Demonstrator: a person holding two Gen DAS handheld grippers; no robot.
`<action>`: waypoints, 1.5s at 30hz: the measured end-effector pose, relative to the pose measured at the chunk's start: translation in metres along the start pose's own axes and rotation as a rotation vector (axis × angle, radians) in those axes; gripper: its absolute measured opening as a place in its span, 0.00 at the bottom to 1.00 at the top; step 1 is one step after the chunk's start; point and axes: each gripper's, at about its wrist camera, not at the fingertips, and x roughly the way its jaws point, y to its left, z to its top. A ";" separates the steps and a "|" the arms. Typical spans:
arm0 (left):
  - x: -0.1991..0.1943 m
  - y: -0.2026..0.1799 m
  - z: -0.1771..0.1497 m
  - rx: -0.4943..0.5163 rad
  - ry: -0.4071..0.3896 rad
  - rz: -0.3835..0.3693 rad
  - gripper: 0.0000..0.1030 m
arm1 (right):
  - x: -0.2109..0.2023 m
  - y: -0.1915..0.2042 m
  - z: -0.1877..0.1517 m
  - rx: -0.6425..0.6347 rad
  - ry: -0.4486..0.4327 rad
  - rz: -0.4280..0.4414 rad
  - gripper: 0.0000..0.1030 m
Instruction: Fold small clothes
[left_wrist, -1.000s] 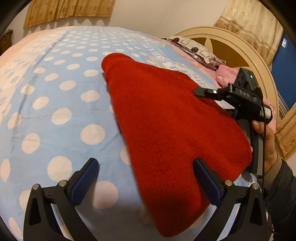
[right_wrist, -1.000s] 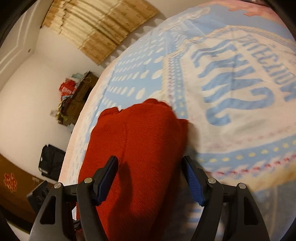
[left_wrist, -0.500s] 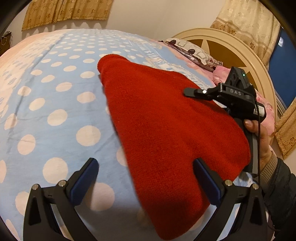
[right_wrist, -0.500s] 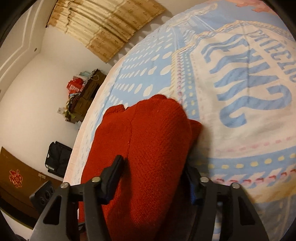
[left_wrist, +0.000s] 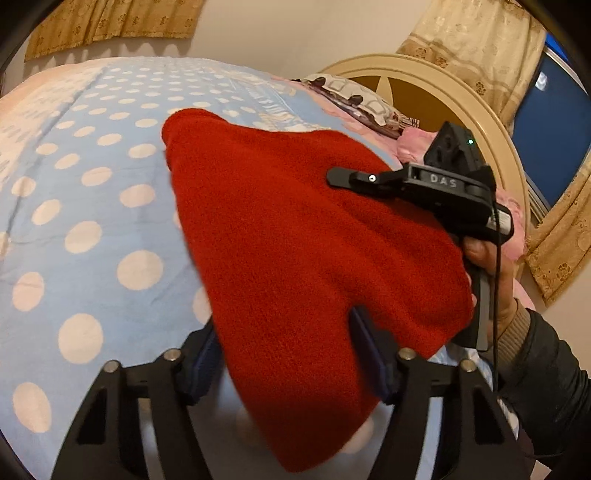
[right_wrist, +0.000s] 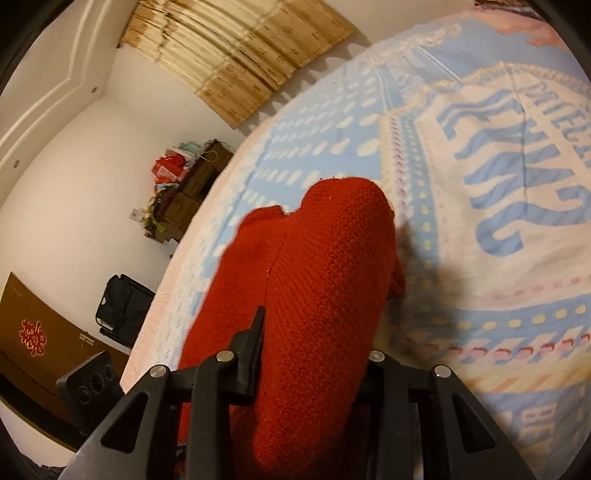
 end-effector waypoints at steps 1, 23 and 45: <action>-0.002 0.000 0.000 -0.004 -0.003 0.002 0.55 | -0.001 0.003 0.000 -0.005 -0.005 0.005 0.33; -0.084 -0.006 -0.033 0.026 -0.061 0.141 0.39 | -0.003 0.074 -0.038 -0.140 0.015 0.044 0.32; -0.149 0.009 -0.077 -0.064 -0.149 0.271 0.39 | 0.043 0.169 -0.079 -0.219 0.086 0.122 0.32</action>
